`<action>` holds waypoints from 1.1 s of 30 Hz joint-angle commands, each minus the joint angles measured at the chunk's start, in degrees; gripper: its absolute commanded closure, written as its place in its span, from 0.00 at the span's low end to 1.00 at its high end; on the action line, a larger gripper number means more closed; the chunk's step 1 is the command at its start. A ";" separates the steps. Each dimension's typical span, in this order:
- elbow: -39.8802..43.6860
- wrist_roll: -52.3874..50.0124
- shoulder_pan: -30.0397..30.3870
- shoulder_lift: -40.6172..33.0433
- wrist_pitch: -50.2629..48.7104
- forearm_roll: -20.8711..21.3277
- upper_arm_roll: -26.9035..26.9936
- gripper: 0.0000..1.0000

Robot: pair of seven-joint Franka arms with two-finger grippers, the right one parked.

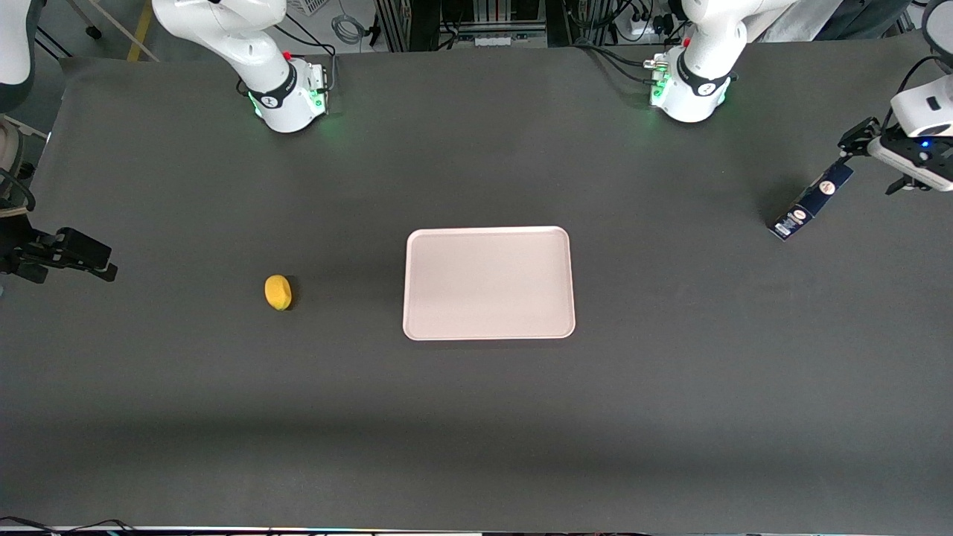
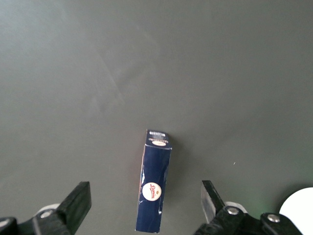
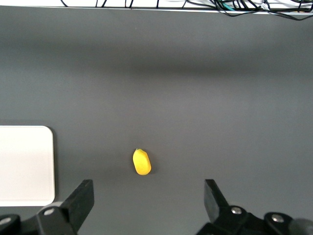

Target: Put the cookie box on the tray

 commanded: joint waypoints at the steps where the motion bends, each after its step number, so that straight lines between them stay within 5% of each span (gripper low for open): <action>1: -7.06 4.83 2.05 -0.92 7.71 1.21 -0.16 0.00; 16: -15.60 13.27 5.13 3.91 25.30 2.62 3.88 0.00; 33: -20.17 15.03 5.04 7.34 31.19 2.10 6.87 0.00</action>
